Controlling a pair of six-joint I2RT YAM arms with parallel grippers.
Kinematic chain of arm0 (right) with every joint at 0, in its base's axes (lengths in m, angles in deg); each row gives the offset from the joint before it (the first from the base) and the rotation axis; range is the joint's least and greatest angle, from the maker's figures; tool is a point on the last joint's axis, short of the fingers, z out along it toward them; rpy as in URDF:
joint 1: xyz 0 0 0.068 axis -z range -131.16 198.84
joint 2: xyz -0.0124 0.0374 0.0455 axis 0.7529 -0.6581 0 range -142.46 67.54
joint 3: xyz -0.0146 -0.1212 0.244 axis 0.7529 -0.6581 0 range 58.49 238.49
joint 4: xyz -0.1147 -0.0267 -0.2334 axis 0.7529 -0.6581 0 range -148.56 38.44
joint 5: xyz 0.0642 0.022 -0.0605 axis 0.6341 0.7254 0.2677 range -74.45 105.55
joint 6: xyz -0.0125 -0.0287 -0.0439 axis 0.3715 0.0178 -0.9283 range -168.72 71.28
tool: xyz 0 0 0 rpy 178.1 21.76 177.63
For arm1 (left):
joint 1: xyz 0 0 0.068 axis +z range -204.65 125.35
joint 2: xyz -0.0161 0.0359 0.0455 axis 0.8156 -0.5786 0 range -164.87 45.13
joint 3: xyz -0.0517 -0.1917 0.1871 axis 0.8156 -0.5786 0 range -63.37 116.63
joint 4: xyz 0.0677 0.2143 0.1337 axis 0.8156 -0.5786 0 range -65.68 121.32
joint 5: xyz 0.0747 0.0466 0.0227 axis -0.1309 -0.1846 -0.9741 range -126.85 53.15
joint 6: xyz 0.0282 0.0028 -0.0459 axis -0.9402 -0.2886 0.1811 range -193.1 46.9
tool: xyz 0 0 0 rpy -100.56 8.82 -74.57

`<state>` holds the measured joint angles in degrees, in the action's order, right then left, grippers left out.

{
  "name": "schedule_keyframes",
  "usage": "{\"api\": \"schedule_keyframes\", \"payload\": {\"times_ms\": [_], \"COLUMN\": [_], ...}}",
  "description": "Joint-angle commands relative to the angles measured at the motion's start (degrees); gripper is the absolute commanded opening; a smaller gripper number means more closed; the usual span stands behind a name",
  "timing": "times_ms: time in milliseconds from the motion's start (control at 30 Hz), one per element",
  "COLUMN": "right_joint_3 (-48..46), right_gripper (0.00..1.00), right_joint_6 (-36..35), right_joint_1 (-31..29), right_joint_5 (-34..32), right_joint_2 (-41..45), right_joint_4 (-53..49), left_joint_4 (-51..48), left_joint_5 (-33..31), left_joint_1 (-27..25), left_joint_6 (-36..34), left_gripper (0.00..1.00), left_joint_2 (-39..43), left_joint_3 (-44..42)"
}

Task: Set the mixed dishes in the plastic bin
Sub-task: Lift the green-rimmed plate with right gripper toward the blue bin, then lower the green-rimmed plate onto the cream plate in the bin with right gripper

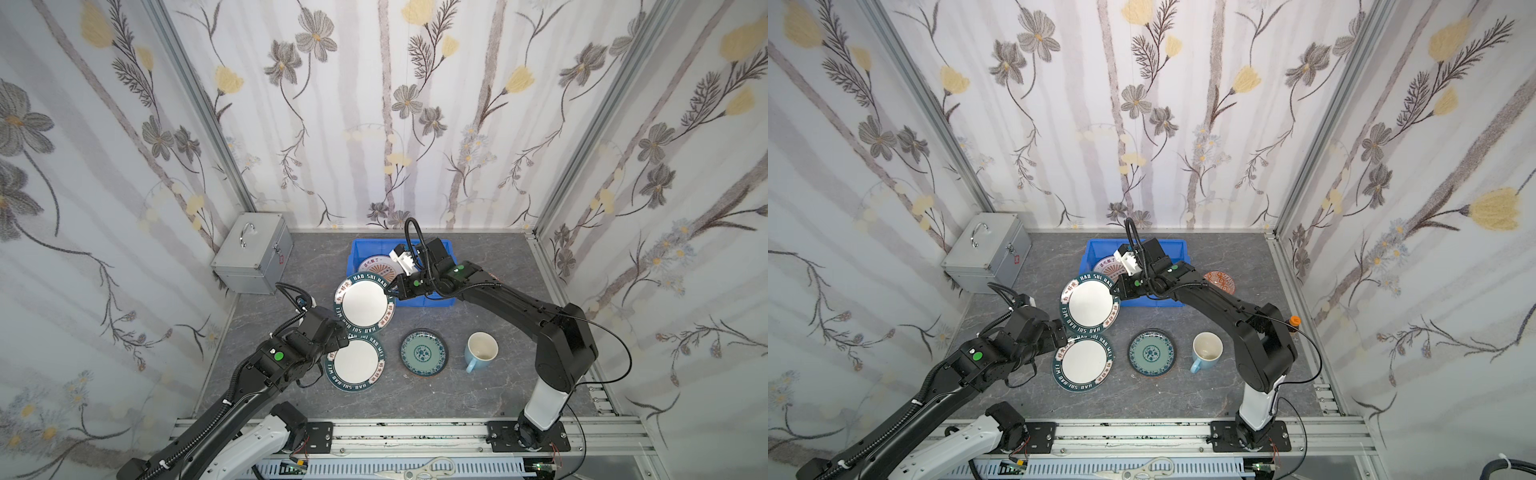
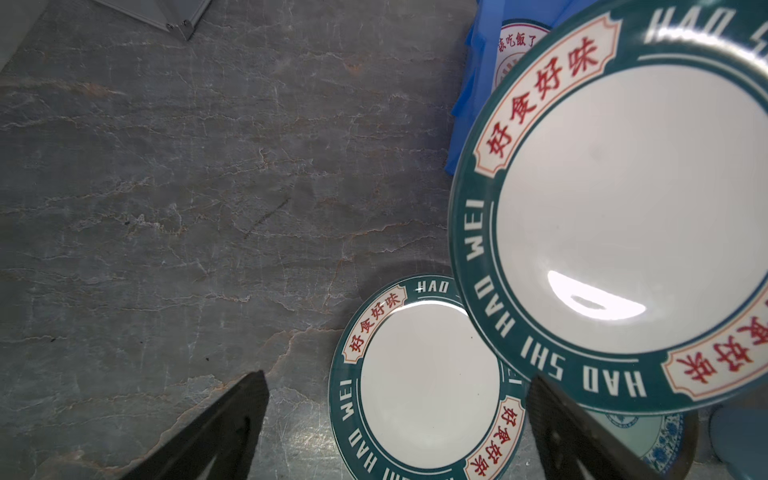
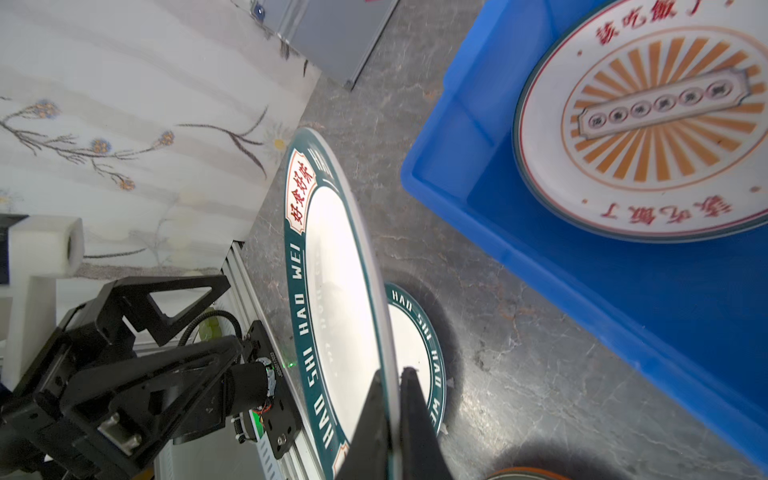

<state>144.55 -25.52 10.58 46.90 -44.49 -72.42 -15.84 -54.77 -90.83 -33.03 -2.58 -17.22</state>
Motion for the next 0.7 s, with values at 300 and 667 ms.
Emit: {"api": "schedule_keyframes", "payload": {"times_ms": [300,667], "right_joint_3": [21.68,34.55], "right_gripper": [0.07,0.07], "right_joint_6": [-2.38,-0.63], "right_joint_1": [8.03,14.68], "right_joint_5": [1.90,4.43], "right_joint_2": [-13.47,-28.82], "right_joint_4": [-5.81,-6.61], "left_joint_4": [6.20,10.01], "left_joint_5": [6.90,11.78], "left_joint_1": [7.01,10.01], "left_joint_6": [-10.06,-13.71], "left_gripper": [1.00,1.00], "left_joint_2": [-15.77,-27.58], "left_joint_3": [12.40,20.27]}}
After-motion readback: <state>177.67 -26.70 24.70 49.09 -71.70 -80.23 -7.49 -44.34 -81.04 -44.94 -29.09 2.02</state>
